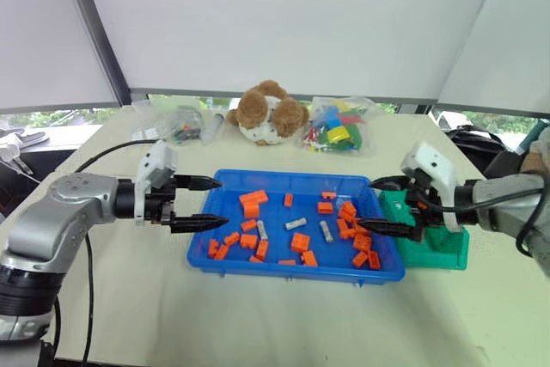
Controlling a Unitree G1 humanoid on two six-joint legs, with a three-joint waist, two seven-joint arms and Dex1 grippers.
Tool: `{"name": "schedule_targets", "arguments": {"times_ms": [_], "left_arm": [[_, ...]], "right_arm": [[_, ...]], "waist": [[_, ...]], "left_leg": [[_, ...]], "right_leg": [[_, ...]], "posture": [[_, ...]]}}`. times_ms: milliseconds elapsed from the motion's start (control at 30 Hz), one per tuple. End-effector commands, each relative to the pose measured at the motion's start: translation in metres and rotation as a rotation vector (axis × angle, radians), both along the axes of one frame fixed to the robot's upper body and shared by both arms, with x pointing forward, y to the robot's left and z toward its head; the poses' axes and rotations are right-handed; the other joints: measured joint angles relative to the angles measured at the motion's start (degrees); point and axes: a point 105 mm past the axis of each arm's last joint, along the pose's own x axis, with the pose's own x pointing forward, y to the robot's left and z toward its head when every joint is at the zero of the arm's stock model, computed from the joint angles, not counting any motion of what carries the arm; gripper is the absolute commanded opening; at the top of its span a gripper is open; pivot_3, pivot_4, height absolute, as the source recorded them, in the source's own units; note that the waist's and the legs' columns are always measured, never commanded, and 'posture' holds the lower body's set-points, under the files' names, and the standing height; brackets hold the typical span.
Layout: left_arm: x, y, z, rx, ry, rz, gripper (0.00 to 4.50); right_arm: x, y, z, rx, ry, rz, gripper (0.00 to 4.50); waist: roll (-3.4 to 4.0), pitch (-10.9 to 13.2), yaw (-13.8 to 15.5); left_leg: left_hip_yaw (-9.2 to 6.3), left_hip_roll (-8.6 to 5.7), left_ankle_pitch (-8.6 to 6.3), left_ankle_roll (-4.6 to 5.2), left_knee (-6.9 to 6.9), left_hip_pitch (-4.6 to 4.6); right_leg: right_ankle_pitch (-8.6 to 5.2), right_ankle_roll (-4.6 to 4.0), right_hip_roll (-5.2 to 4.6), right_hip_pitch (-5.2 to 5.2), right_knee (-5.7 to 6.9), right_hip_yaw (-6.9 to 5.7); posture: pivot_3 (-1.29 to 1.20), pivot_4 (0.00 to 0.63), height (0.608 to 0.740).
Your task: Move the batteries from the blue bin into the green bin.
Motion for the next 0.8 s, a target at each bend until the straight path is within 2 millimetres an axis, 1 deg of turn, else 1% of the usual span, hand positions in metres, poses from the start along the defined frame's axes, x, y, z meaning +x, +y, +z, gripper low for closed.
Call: {"name": "schedule_targets", "arguments": {"times_ms": [33,300,500,800], "left_arm": [[-0.006,0.0,0.014,-0.015,-0.047,-0.007,4.5],[-0.009,-0.001,0.015,-0.017,-0.054,-0.009,4.5],[-0.01,0.001,0.013,-0.011,-0.05,-0.004,4.5],[-0.009,0.001,0.015,-0.011,-0.056,0.0,4.5]], "right_arm": [[0.0,0.003,0.008,-0.007,-0.033,0.026,4.45],[-0.001,0.01,0.006,-0.007,-0.017,0.056,4.45],[0.0,0.011,0.006,-0.009,-0.013,0.059,4.45],[0.005,0.015,0.004,0.006,0.013,0.057,4.45]], "waist": [[0.0,0.0,0.0],[0.0,0.0,0.0],[0.0,0.0,0.0],[0.0,0.0,0.0]], "left_leg": [[0.0,0.0,0.0,0.0,0.0,0.0],[0.01,0.0,0.0,0.0,0.0,0.0],[0.01,0.0,0.0,0.0,0.0,0.0],[0.01,0.0,0.0,0.0,0.0,0.0]], "right_leg": [[0.0,0.0,0.0,0.0,0.0,0.0],[0.0,0.0,0.0,-0.01,0.0,0.0],[0.0,0.0,0.0,-0.01,0.0,0.0],[0.0,0.0,0.0,-0.02,0.0,0.0]], "posture": [[0.0,0.15,0.727],[0.0,0.15,0.727],[0.0,0.15,0.727],[0.0,0.15,0.727]]}}
